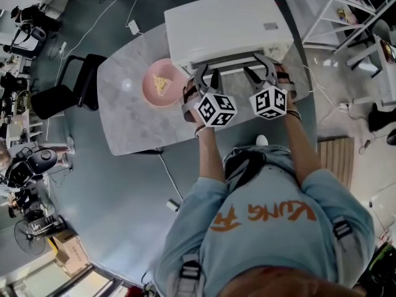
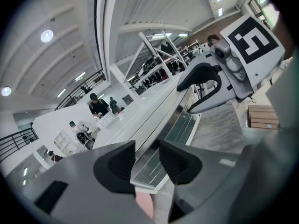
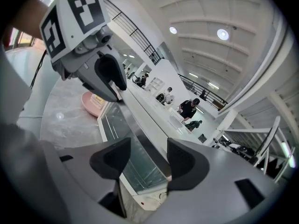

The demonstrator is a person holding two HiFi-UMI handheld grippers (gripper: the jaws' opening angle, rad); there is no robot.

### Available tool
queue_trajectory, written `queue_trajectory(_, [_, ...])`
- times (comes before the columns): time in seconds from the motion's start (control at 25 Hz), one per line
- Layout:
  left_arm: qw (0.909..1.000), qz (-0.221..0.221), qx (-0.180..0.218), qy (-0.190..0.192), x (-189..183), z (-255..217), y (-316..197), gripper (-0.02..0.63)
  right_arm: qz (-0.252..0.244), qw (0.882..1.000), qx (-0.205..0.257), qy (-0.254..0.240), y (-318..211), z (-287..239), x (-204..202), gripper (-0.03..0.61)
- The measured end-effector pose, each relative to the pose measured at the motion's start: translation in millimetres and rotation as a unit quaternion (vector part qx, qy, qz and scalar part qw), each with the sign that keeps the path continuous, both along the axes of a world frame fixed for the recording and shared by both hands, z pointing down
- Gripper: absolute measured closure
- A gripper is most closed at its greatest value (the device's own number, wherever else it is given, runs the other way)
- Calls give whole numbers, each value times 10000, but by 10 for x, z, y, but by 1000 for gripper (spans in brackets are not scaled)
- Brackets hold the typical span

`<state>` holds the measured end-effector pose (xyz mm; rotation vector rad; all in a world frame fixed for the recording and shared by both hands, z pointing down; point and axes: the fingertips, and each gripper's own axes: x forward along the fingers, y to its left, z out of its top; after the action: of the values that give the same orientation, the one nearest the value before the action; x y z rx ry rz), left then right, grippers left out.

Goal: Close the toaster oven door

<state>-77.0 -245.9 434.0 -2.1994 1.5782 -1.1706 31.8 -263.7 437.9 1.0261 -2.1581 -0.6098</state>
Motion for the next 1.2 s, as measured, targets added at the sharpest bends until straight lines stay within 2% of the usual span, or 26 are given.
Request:
queue_trajectory(0.04, [9999, 0, -85, 65, -2, -7, 12, 466, 1, 9998, -105, -192, 19, -18, -16, 341])
queue_trajectory(0.16, [9984, 138, -101, 532, 72, -111, 29, 439, 4, 9959, -295, -860, 36, -189, -32, 370])
queue_trajectory(0.28, [9888, 118, 178, 1479, 165, -343, -32, 439, 127, 9871, -297, -1567, -21, -490, 48, 417])
queue_trajectory(0.36, [9745, -19, 429, 2203, 151, -533, -82, 440, 224, 9796, -280, -1975, -64, -684, 111, 460])
queue_trajectory(0.44, [9549, -254, 673, 2881, 65, -735, -134, 440, 344, 9719, -240, -2316, -116, -861, 179, 484])
queue_trajectory(0.52, [9371, -516, 903, 3333, -45, -923, -186, 442, 518, 9636, -132, -2620, -188, -1038, 276, 512])
queue_trajectory(0.76, [9113, -837, 1751, 3631, -237, -1497, -251, 469, 895, 9304, 19, -3555, -345, -1489, 555, 580])
queue_trajectory(0.8, [9072, -893, 1932, 3628, -262, -1585, -230, 499, 952, 9264, 20, -3644, -361, -1533, 595, 581])
queue_trajectory(0.84, [9037, -923, 2091, 3621, -276, -1654, -202, 588, 1020, 9230, 18, -3710, -372, -1566, 634, 581])
queue_trajectory(0.92, [8987, -879, 2209, 3685, -263, -1704, -156, 612, 1136, 9174, -13, -3813, -378, -1595, 698, 583])
queue_trajectory(1.04, [8998, -855, 2120, 3717, -237, -1643, -139, 612, 1134, 9114, -171, -3953, -368, -1578, 705, 583])
queue_trajectory(1.2, [9035, -921, 2012, 3671, -253, -1535, -156, 612, 1043, 9101, -239, -4004, -396, -1544, 648, 583])
